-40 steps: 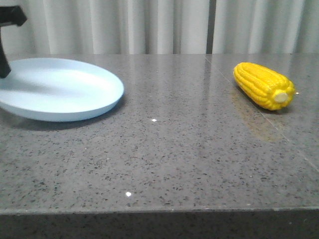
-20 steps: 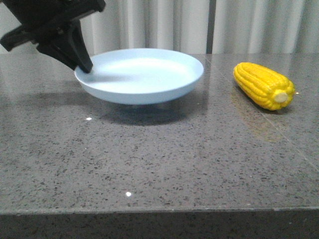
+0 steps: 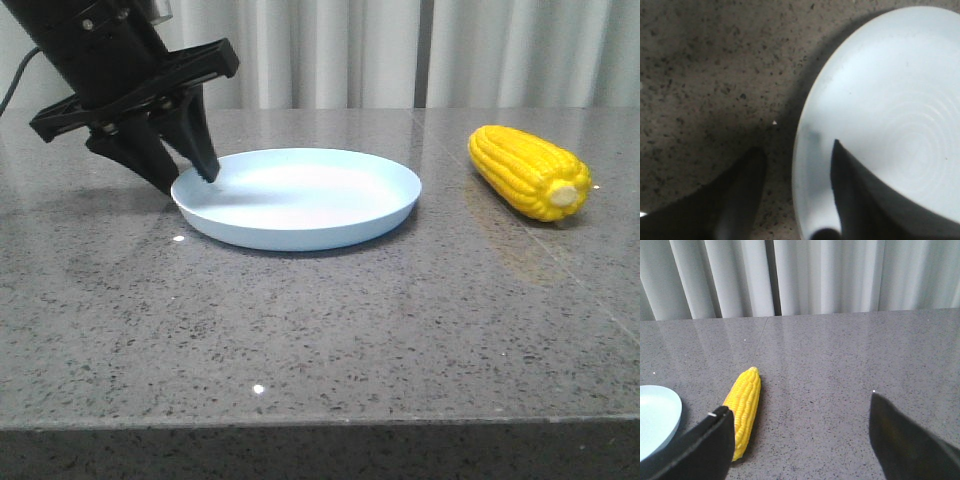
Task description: Place corn on plate with both arms
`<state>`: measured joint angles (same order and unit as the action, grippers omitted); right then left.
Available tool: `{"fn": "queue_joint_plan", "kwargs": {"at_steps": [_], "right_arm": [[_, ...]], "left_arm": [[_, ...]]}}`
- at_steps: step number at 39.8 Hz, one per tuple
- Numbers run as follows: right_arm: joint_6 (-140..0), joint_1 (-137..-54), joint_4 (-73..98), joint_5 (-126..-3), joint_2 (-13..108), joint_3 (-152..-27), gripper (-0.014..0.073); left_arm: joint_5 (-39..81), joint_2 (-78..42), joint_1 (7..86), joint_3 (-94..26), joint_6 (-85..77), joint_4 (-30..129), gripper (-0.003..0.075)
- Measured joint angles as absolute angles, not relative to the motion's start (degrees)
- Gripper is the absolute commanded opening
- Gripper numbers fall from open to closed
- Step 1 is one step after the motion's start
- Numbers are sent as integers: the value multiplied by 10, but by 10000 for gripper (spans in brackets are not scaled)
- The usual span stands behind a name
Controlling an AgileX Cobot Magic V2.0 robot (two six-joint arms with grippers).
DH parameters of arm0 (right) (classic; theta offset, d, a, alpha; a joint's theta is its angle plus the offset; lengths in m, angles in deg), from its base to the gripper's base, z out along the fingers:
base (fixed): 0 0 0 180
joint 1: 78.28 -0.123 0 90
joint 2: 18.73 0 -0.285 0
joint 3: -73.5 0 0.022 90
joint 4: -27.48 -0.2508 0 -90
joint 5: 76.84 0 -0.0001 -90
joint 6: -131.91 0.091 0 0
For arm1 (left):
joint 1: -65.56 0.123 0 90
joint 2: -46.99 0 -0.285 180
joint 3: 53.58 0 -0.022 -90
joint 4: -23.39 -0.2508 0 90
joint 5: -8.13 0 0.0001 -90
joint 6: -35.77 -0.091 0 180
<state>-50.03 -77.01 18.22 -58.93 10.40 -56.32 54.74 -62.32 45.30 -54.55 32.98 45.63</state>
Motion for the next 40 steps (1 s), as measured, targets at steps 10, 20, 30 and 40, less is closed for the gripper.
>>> {"fn": "queue_joint_plan", "kwargs": {"at_steps": [10, 20, 30, 40], "right_arm": [[-500, -770, 182, -589, 104, -563, 580], [-500, -770, 182, -589, 104, -563, 580], [-500, -770, 182, -589, 104, -563, 580], [-500, -770, 182, -589, 104, -563, 580]], "left_arm": [[527, -555, 453, -530, 329, 368, 435], [478, -433, 493, -454, 336, 312, 114], [417, -291, 567, -326, 338, 306, -20], [301, -111, 590, -168, 338, 259, -20]]}}
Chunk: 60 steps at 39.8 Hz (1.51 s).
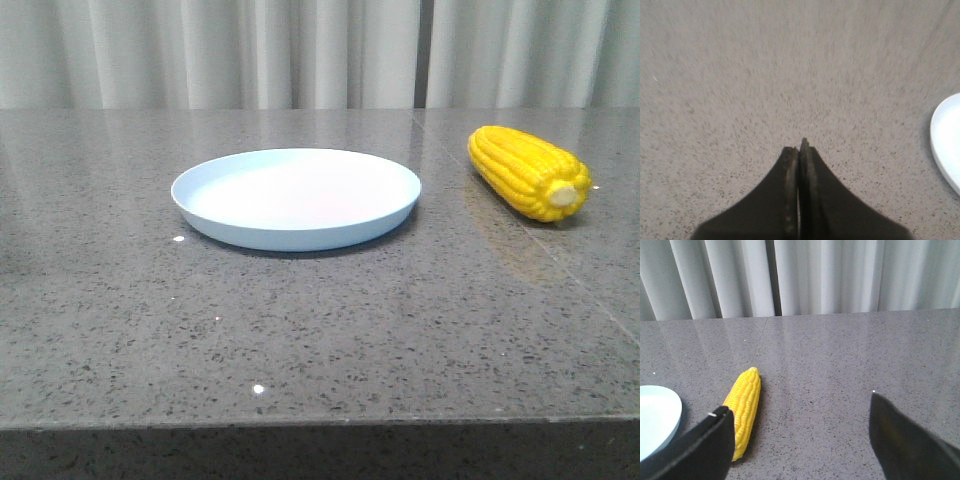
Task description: Place corn on plate with both arms
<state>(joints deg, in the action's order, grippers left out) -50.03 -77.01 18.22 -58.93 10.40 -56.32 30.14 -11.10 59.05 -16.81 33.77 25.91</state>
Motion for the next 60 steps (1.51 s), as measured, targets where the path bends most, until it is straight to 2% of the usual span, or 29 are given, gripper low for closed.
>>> {"fn": "queue_joint_plan", "kwargs": {"at_steps": [6, 18, 41, 47, 60], "right_arm": [[-500, -770, 182, -590, 104, -563, 580], [-500, -770, 182, -590, 104, -563, 580], [-500, -770, 181, -603, 110, -567, 580], [-500, -770, 180, -568, 188, -611, 580], [-500, -782, 177, -436, 472, -795, 582]], "left_arm": [[233, 24, 590, -79, 338, 257, -20], [216, 226, 590, 28, 338, 256, -20], [215, 255, 590, 40, 338, 256, -20], [215, 255, 590, 40, 338, 256, -20], [215, 255, 590, 40, 338, 256, -20]]}}
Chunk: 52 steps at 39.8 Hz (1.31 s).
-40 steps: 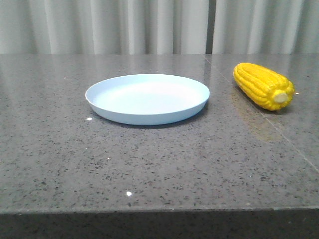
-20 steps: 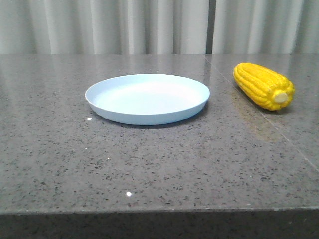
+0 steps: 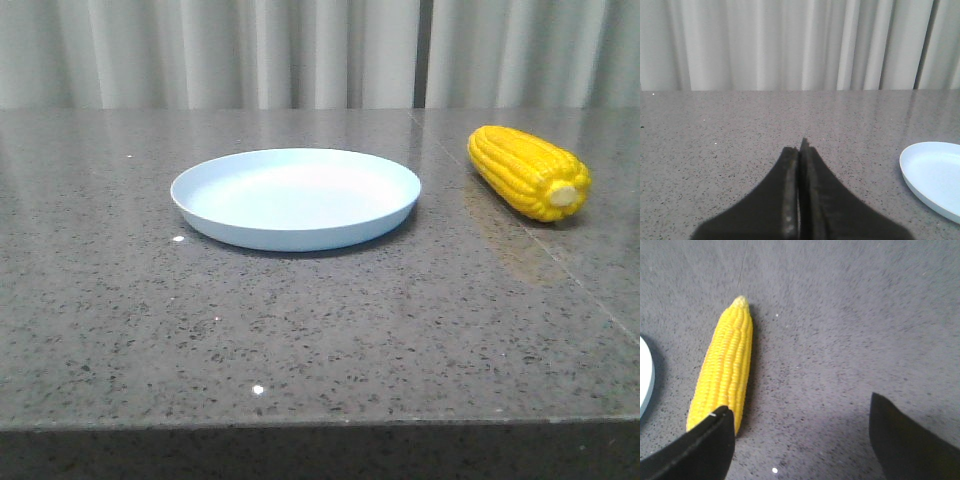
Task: Place corn on plate with both arms
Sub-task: 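Lower the open right gripper over the yellow corn cob, then close the right gripper on the corn and lift it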
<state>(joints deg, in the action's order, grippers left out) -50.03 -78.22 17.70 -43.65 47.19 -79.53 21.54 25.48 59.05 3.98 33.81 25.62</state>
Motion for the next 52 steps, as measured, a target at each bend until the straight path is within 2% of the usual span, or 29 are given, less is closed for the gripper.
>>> {"fn": "queue_joint_plan", "kwargs": {"at_steps": [5, 11, 13, 22, 36, 38, 41, 45, 47, 49, 52], "right_arm": [[-500, -822, 169, -417, 542, -846, 586], [-500, -871, 161, -376, 630, -909, 658], [-500, -878, 155, -361, 662, -932, 654], [-497, -881, 144, -345, 751, -993, 653], [-496, -881, 99, -347, 842, -1004, 645], [-496, -881, 96, -344, 846, -1004, 611], [-496, -881, 94, -343, 850, -1004, 506], [-494, -881, 94, -340, 850, -1004, 286], [-494, -881, 93, -339, 850, -1004, 210], [-494, -881, 93, -339, 849, -1004, 171], [-494, -881, 93, -340, 849, -1004, 169]], "left_arm": [[215, 255, 590, 40, 338, 256, -20], [215, 255, 590, 40, 338, 256, -20], [215, 255, 590, 40, 338, 256, -20], [215, 255, 590, 40, 338, 256, -20], [215, 255, 590, 40, 338, 256, -20], [215, 255, 590, 40, 338, 256, -20], [215, 255, 590, 40, 338, 256, -20], [215, 255, 590, 40, 338, 256, -20], [215, 255, 590, 40, 338, 256, -20], [215, 255, 590, 40, 338, 256, -20], [215, 255, 590, 40, 338, 256, -20]]}}
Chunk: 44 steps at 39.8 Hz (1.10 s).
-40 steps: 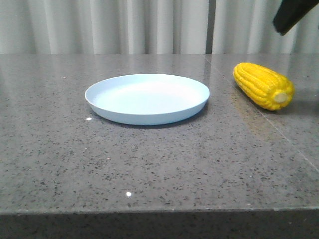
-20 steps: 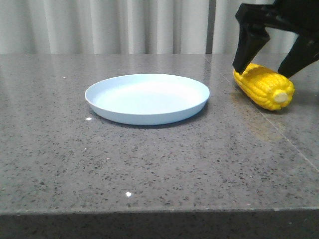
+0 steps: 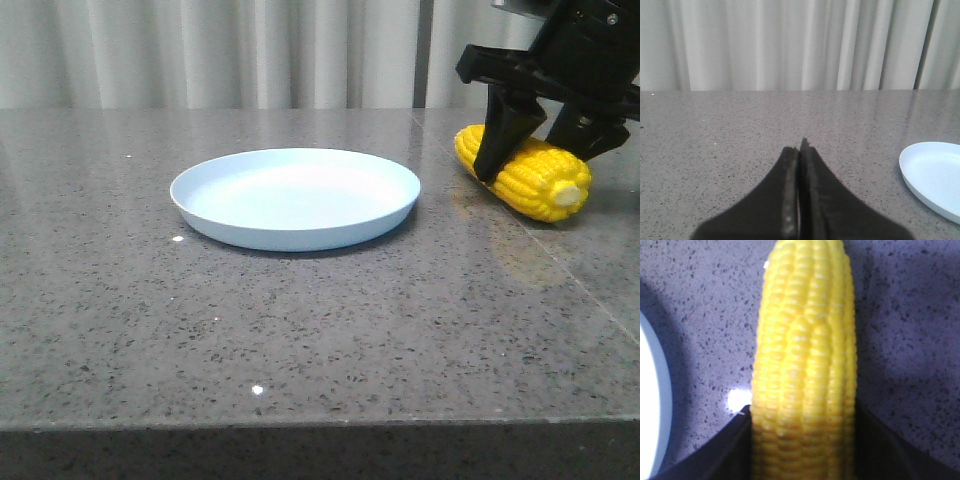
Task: Place corn on plate with both arms
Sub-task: 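Close the right gripper on the corn and lift it, then carry the corn over the plate and lower it with the right gripper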
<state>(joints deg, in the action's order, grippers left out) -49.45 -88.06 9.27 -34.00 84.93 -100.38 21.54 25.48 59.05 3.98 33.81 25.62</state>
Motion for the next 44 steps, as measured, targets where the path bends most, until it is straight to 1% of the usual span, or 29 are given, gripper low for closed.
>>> {"fn": "queue_joint_plan", "kwargs": {"at_steps": [11, 16, 21, 25, 32, 38, 44], "right_arm": [[-494, -884, 93, -340, 806, -1014, 169], [-474, -909, 105, -316, 794, -1058, 139], [-405, -970, 172, -281, 803, -1119, 128], [-311, -1035, 248, -264, 826, -1157, 128], [-175, -1116, 331, -241, 879, -1193, 131], [-103, -1148, 343, -250, 918, -1196, 131], [-81, -1157, 345, -263, 944, -1197, 134]], "left_arm": [[215, 255, 590, 40, 338, 256, -20], [215, 255, 590, 40, 338, 256, -20], [215, 255, 590, 40, 338, 256, -20], [215, 255, 590, 40, 338, 256, -20], [215, 255, 590, 40, 338, 256, -20], [215, 255, 590, 40, 338, 256, -20], [215, 255, 590, 40, 338, 256, -20]]}}
